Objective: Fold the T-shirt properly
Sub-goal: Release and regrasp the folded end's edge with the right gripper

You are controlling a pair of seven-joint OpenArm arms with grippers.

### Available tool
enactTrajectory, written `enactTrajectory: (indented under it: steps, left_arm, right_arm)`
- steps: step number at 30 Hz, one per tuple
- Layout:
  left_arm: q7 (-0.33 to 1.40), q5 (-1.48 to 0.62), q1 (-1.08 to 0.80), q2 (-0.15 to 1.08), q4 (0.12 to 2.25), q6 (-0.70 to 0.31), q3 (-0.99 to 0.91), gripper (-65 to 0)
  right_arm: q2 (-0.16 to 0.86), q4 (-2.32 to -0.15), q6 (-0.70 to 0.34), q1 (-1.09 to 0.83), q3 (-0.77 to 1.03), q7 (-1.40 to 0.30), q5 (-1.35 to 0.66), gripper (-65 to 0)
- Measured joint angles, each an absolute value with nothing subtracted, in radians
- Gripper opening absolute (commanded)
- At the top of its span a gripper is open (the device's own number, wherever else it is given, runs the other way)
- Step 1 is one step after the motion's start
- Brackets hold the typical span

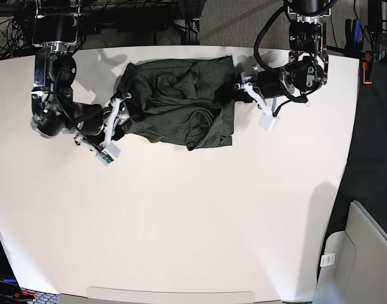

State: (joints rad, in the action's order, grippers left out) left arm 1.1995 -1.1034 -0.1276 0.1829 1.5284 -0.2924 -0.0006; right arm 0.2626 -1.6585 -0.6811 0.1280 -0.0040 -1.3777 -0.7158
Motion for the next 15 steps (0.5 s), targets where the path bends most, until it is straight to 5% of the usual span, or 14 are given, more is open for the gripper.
enactTrajectory:
  steps: [8,15]
  left_arm:
    - [1.200,-1.104,-0.127,0.183,1.528,-0.292,-0.001,-60.4]
    - [1.199,-1.104,-0.127,0.183,1.528,-0.292,-0.001,-60.4]
  right_arm:
    - [0.247,-1.658,-0.681,0.148,-0.120,-1.377,-0.656,-52.9]
    - [0.232,-1.660,-0.692,0.146,-0.119,-1.364,-0.830,-54.9]
